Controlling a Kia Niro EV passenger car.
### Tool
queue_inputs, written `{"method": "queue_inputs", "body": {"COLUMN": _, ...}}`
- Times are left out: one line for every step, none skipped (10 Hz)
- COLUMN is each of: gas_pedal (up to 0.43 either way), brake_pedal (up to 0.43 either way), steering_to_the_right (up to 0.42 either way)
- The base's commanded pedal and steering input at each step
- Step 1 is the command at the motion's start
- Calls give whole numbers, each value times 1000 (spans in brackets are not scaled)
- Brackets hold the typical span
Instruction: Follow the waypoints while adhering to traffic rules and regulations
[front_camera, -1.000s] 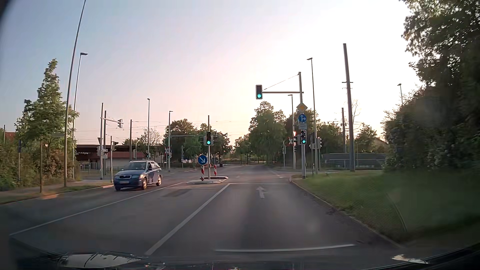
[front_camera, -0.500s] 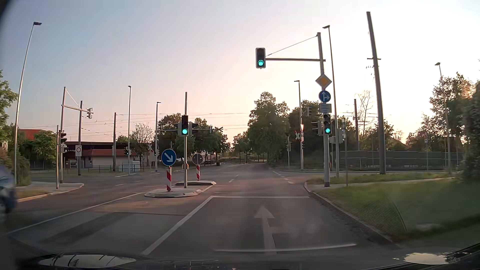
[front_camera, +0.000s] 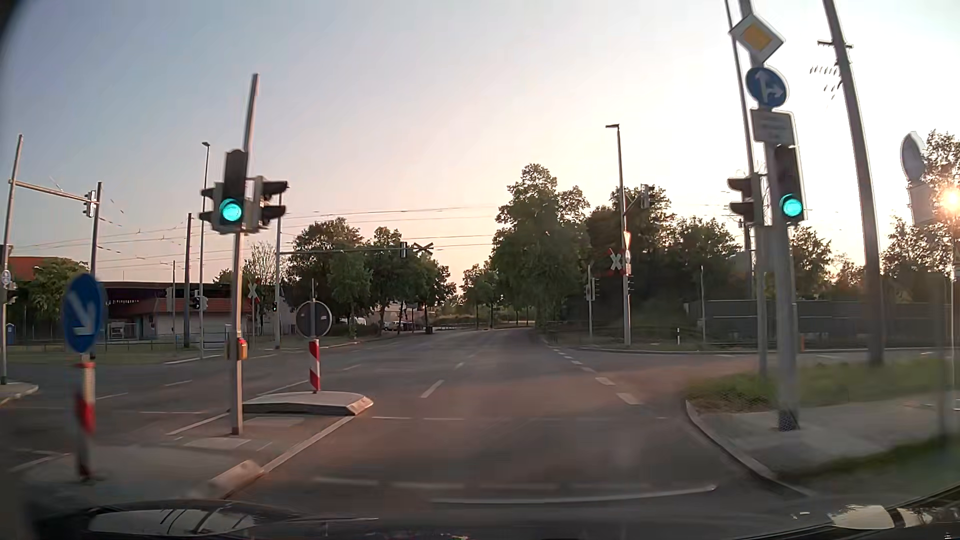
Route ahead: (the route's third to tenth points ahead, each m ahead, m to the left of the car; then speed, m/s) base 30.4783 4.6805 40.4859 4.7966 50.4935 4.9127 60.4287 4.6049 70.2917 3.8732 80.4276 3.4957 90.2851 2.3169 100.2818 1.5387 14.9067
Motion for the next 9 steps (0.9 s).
{"method": "queue_inputs", "body": {"gas_pedal": 228, "brake_pedal": 18, "steering_to_the_right": -1}}
{"method": "queue_inputs", "body": {"gas_pedal": 220, "brake_pedal": 18, "steering_to_the_right": -1}}
{"method": "queue_inputs", "body": {"gas_pedal": 220, "brake_pedal": 18, "steering_to_the_right": -1}}
{"method": "queue_inputs", "body": {"gas_pedal": 197, "brake_pedal": 18, "steering_to_the_right": -1}}
{"method": "queue_inputs", "body": {"gas_pedal": 189, "brake_pedal": 18, "steering_to_the_right": -1}}
{"method": "queue_inputs", "body": {"gas_pedal": 189, "brake_pedal": 12, "steering_to_the_right": -2}}
{"method": "queue_inputs", "body": {"gas_pedal": 189, "brake_pedal": 12, "steering_to_the_right": -2}}
{"method": "queue_inputs", "body": {"gas_pedal": 189, "brake_pedal": 18, "steering_to_the_right": -2}}
{"method": "queue_inputs", "body": {"gas_pedal": 189, "brake_pedal": 12, "steering_to_the_right": -2}}
